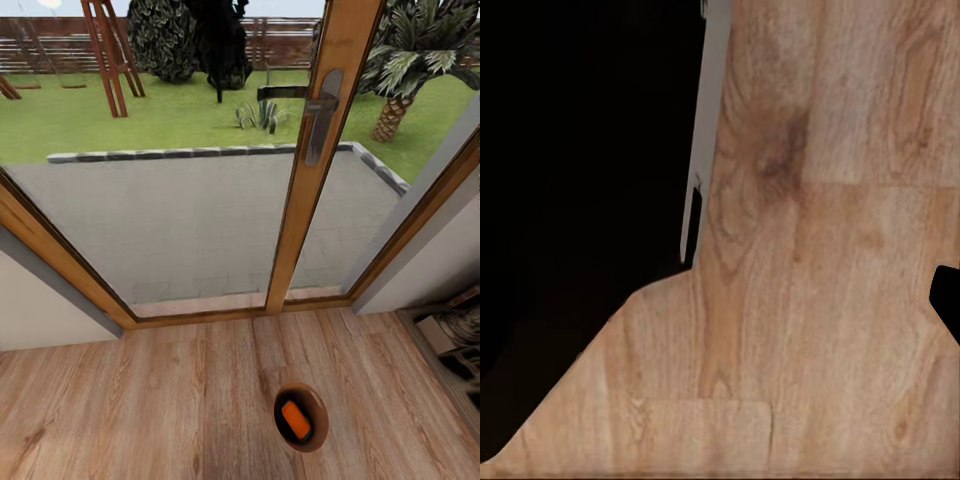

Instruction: Put the three can of soda from the living room inside the tash can in the kitchen.

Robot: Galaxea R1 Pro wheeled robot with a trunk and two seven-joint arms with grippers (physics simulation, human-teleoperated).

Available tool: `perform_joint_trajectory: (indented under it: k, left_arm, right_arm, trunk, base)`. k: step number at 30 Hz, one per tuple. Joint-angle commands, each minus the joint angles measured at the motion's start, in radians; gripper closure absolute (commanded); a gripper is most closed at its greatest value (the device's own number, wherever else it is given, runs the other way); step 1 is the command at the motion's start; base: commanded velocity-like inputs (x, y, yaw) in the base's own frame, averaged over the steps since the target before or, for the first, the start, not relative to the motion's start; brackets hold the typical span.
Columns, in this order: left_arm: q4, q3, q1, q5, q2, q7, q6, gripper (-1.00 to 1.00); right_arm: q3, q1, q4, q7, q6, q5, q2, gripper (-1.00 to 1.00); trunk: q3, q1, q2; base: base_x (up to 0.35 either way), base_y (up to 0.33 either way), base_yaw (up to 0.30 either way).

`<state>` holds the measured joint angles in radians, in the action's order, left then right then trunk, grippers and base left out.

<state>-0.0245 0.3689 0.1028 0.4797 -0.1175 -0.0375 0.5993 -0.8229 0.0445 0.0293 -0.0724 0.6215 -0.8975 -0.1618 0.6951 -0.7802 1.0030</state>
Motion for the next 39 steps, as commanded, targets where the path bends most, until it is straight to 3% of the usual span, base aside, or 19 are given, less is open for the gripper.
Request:
perform_joint_trajectory:
  k: [1, 3, 10, 18, 39]
  left_arm:
    - [0.0, 0.0, 0.0, 0.0, 0.0, 0.004, -0.015, -1.0]
    - [0.0, -0.004, 0.0, 0.003, 0.001, 0.033, -0.091, -1.0]
    - [-0.001, -0.006, 0.0, 0.005, 0.001, 0.045, -0.14, -1.0]
    - [-0.002, -0.007, 0.0, 0.005, 0.001, 0.048, -0.152, -1.0]
    - [-0.002, -0.007, 0.0, 0.006, 0.001, 0.048, -0.154, -1.0]
  right_arm:
    - [-0.001, 0.0, 0.0, 0.0, -0.011, 0.0, 0.0, -1.0]
    - [-0.001, 0.0, 0.0, -0.001, -0.068, 0.001, 0.001, -1.0]
    - [-0.003, 0.0, 0.0, -0.001, -0.084, 0.002, 0.004, -1.0]
    - [-0.007, 0.0, -0.001, -0.001, -0.081, 0.005, 0.019, -1.0]
    - [-0.009, 0.0, 0.0, -0.001, -0.054, 0.008, 0.021, -1.0]
  trunk:
    - [-0.003, 0.004, -0.007]
    - [-0.01, 0.012, -0.021]
    - [-0.031, 0.038, -0.07]
    - [-0.06, 0.069, -0.126]
    - [-0.158, 0.15, -0.273]
  base:
    - [0.0, 0.0, 0.0]
    - [0.0, 0.0, 0.0]
    - [0.0, 0.0, 0.0]
    - [0.0, 0.0, 0.0]
    - [0.0, 0.0, 0.0]
